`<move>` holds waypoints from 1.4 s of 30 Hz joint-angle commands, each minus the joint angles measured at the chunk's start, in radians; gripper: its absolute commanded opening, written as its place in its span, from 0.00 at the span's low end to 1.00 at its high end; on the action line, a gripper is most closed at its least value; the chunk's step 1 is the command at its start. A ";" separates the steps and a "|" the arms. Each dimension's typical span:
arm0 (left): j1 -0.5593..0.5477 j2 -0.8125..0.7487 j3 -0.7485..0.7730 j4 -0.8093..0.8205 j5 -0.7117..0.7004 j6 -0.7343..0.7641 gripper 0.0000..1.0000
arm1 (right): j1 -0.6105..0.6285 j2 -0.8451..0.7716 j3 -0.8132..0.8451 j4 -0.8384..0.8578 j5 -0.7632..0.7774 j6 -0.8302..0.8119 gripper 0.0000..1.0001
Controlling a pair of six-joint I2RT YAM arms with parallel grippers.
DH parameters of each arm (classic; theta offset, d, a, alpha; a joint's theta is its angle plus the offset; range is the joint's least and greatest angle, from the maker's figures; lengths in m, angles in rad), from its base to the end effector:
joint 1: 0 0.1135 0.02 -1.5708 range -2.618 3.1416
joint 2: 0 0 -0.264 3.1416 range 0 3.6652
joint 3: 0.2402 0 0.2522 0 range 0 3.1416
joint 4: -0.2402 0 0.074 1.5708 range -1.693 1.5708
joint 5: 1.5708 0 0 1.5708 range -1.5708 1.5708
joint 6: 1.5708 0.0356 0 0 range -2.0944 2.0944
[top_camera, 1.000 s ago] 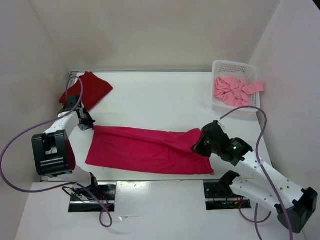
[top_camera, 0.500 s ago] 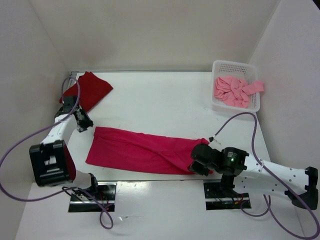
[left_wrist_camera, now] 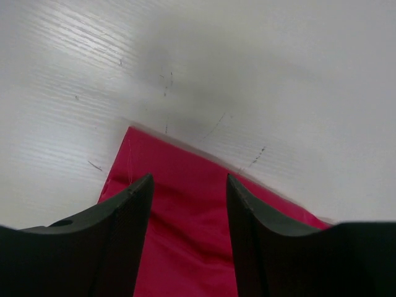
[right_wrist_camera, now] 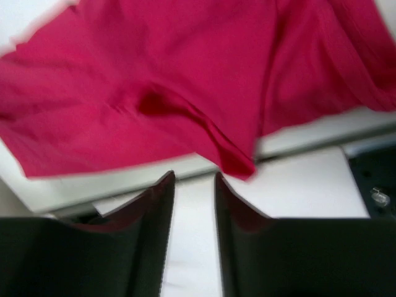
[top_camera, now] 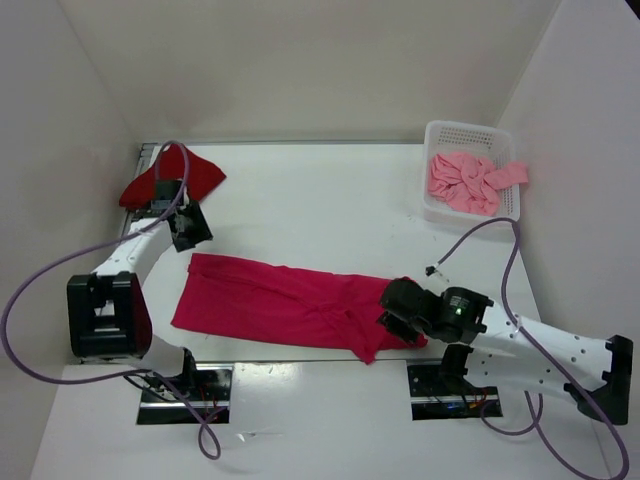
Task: Fold and stack the t-shirts
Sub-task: Fold the other side of the tshirt into a rectangle
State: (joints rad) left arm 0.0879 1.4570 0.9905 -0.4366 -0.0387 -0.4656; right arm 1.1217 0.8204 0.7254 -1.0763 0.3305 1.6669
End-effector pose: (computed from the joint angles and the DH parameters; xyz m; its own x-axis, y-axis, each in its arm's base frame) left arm 0.3023 0.0280 0.2332 -0.6489 -0.5075 -0.5669 -0.4509 0.8566 -0.2508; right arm 0.0675 0.1134 0.2439 -0.7552 0.6016 -0.2603 0.4746 0.7758 0.4159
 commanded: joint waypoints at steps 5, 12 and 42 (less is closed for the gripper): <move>-0.022 0.152 0.082 0.019 0.005 0.062 0.66 | -0.494 0.146 0.008 0.418 -0.016 -0.566 0.00; -0.034 0.256 0.071 0.028 -0.018 0.080 0.68 | -0.792 0.411 0.075 0.602 0.038 -0.840 0.42; -0.034 0.255 0.045 0.018 -0.027 0.099 0.00 | -0.803 0.599 0.176 0.566 -0.116 -1.016 0.52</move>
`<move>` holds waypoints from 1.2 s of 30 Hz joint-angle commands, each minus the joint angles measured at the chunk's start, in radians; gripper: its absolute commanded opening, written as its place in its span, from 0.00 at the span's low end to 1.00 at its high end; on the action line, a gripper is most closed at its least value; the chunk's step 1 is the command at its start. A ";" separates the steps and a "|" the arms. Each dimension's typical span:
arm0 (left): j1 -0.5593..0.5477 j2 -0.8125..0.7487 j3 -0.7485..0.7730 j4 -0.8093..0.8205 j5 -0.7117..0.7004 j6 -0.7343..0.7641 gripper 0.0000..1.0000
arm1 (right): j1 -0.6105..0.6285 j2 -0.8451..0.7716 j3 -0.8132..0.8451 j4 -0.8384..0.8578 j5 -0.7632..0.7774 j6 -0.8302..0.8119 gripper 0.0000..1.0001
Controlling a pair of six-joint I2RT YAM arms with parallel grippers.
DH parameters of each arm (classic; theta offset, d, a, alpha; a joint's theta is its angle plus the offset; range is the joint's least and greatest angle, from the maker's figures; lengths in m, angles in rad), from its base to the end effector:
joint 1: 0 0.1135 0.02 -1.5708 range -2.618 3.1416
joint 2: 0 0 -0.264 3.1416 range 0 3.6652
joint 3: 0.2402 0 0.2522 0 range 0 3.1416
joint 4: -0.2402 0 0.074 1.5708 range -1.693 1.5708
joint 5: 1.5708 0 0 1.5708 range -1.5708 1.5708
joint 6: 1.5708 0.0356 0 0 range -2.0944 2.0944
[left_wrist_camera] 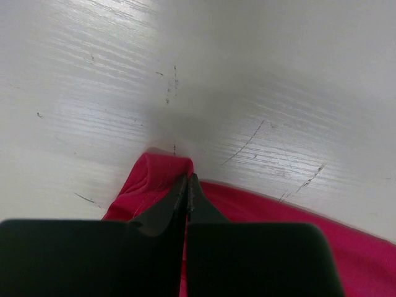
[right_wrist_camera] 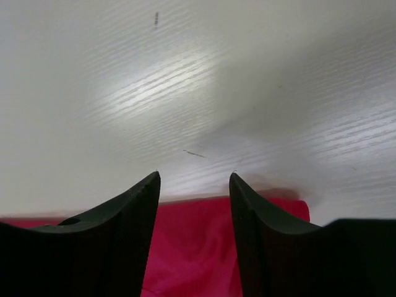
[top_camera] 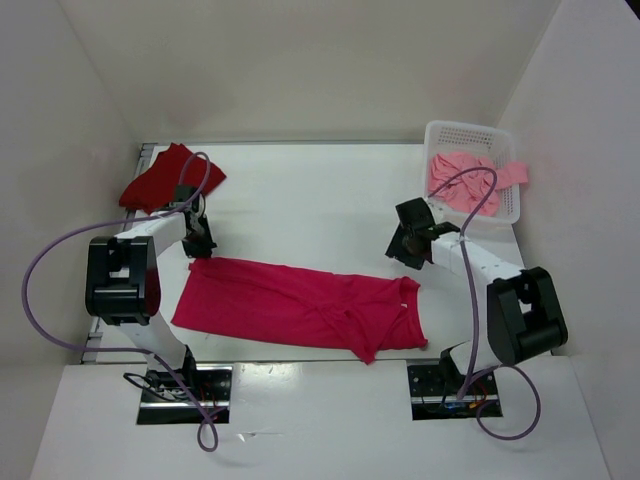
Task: Fold and stack the t-shirts
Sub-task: Fold the other side of the tshirt into a rectangle
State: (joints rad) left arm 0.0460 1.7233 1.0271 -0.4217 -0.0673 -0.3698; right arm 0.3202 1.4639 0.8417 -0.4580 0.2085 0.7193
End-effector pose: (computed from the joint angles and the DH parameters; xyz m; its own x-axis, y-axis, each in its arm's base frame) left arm 0.3340 0.0178 0.1649 -0.8103 -0.3983 -0.4298 -0.3948 0.9131 -0.1018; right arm 0.2654 0.0802 0.1860 -0.7717 0.4232 -0.4747 0.3896 0.9046 0.1731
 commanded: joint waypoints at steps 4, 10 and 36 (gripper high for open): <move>0.008 -0.011 -0.001 0.003 0.012 0.003 0.00 | 0.045 -0.027 0.079 -0.074 -0.095 -0.115 0.58; 0.008 -0.011 -0.001 0.012 0.021 -0.006 0.00 | 0.092 0.035 0.105 -0.105 -0.182 -0.172 0.62; 0.026 -0.001 0.036 0.031 0.029 -0.026 0.00 | 0.096 0.259 0.256 0.040 -0.213 -0.178 0.00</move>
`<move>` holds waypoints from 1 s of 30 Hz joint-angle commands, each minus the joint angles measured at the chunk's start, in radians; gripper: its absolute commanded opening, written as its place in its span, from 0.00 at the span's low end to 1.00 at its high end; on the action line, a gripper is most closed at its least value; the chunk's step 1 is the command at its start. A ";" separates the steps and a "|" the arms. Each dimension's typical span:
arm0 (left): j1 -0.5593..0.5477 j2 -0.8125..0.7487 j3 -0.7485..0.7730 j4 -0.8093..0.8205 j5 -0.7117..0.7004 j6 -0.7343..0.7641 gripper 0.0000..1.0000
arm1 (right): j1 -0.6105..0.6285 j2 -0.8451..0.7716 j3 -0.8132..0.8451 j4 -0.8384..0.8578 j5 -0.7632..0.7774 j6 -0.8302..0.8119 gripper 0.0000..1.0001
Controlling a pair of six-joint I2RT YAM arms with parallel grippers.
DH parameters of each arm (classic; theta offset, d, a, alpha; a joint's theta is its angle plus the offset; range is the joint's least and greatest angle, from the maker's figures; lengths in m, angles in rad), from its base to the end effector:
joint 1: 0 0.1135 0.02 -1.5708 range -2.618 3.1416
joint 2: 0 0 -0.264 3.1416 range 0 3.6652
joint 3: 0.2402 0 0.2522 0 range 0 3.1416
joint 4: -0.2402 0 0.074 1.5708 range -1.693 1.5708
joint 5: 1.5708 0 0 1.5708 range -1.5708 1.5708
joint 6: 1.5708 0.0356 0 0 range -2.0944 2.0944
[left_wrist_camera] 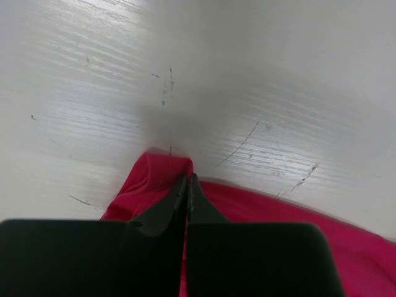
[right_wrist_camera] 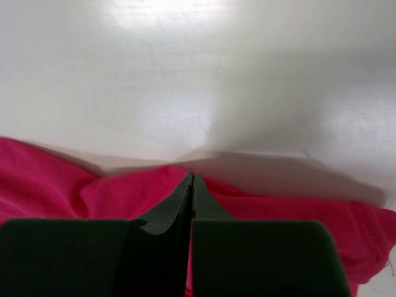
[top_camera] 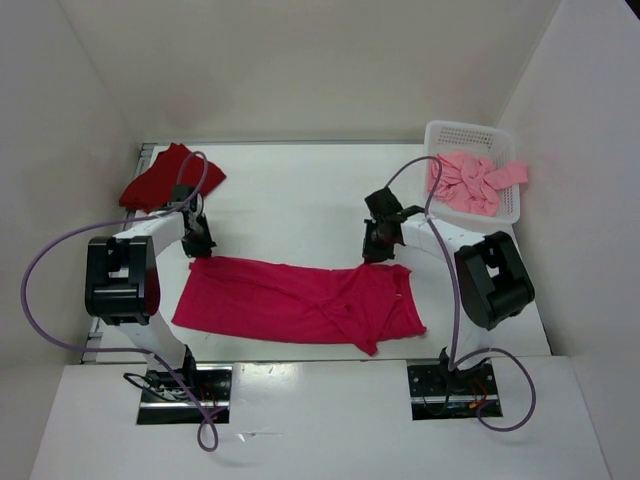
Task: Fold and stack the t-shirts
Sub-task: Fold the other side of the tshirt into a rectangle
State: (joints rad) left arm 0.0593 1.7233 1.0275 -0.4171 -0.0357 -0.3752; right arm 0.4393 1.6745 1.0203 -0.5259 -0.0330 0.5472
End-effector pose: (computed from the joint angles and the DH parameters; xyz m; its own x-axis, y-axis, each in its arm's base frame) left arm 0.3344 0.0211 0.1652 -0.8056 -0.4147 -0.4230 -0.3979 0.9079 -0.1322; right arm 0.2891 0.1371 0.1733 -0.9417 0.1320 -0.3094 0.0627 0.9725 0.2242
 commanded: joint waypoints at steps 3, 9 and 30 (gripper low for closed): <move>0.022 0.044 0.068 0.037 -0.013 -0.031 0.00 | -0.060 0.148 0.179 0.132 0.028 -0.026 0.00; 0.042 0.151 0.190 0.051 -0.036 -0.051 0.00 | -0.105 0.381 0.456 0.133 0.039 -0.044 0.00; 0.081 -0.063 0.215 0.072 0.036 -0.108 0.78 | -0.211 0.289 0.634 0.049 -0.016 -0.087 0.53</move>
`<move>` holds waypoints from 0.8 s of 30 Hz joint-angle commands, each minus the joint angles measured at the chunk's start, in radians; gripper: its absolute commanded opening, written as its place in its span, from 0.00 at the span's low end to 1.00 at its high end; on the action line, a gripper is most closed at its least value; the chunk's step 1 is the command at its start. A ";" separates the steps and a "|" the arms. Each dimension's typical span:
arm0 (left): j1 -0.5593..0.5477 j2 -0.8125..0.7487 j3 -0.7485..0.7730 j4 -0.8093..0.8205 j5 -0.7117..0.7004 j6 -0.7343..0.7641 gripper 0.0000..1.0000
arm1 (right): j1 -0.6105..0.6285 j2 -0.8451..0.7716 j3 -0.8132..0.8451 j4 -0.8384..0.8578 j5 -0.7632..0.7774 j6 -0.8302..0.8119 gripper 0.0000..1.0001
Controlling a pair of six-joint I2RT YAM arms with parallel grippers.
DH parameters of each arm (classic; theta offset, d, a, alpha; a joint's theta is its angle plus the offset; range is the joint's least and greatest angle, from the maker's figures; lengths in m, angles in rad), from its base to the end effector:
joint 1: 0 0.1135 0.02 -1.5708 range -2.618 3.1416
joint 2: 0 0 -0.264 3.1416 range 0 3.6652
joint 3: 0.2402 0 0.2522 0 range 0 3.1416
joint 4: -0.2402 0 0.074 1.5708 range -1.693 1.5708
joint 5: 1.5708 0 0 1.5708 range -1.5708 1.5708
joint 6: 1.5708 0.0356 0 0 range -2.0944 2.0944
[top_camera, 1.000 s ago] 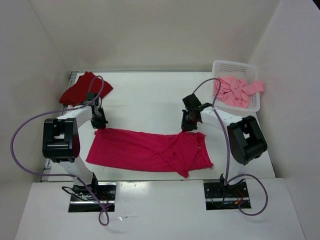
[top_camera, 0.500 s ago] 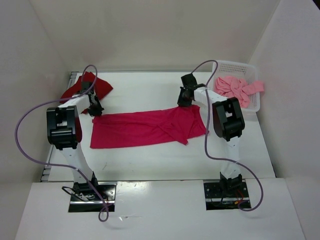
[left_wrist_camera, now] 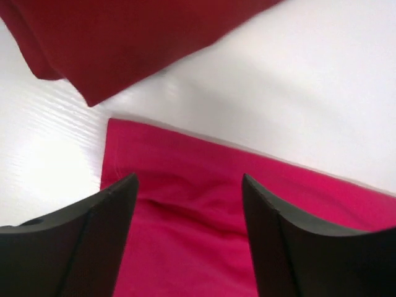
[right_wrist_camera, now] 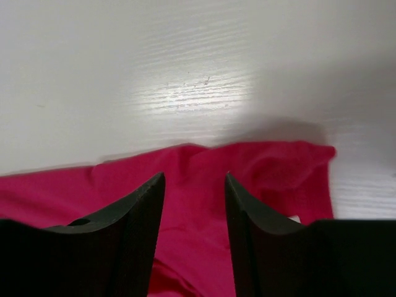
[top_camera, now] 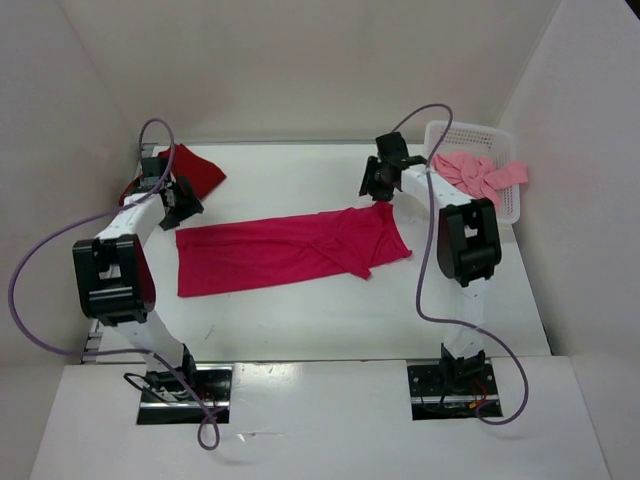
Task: Fold and stack the t-shirts
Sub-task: Fold the other side of the tshirt into a rectangle
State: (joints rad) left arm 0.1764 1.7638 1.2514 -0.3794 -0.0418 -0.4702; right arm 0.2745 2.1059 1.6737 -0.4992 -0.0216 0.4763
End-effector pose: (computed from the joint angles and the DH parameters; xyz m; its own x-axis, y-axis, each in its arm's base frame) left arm 0.3762 0.0686 0.2195 -0.5918 -0.5653 -0.5746 -0.5264 0.8109 -0.2555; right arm 0.4499 0.1275 0.2045 -0.8164 0.2463 -0.5224 0.1023 0.9519 0.2890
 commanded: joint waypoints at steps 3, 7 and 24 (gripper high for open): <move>-0.113 -0.151 -0.036 0.034 0.069 0.001 0.58 | -0.067 -0.214 -0.155 0.082 -0.043 -0.016 0.34; -0.286 -0.190 -0.115 0.045 0.140 -0.057 0.28 | -0.077 -0.267 -0.310 0.148 -0.043 -0.007 0.08; -0.634 -0.017 -0.228 0.229 0.301 -0.258 0.30 | -0.077 -0.138 -0.284 0.182 -0.147 -0.047 0.50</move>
State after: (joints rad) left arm -0.4412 1.7191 1.0382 -0.2070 0.2249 -0.6933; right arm 0.1921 1.9469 1.3460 -0.3580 -0.1509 0.4522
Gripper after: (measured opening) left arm 0.295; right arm 0.502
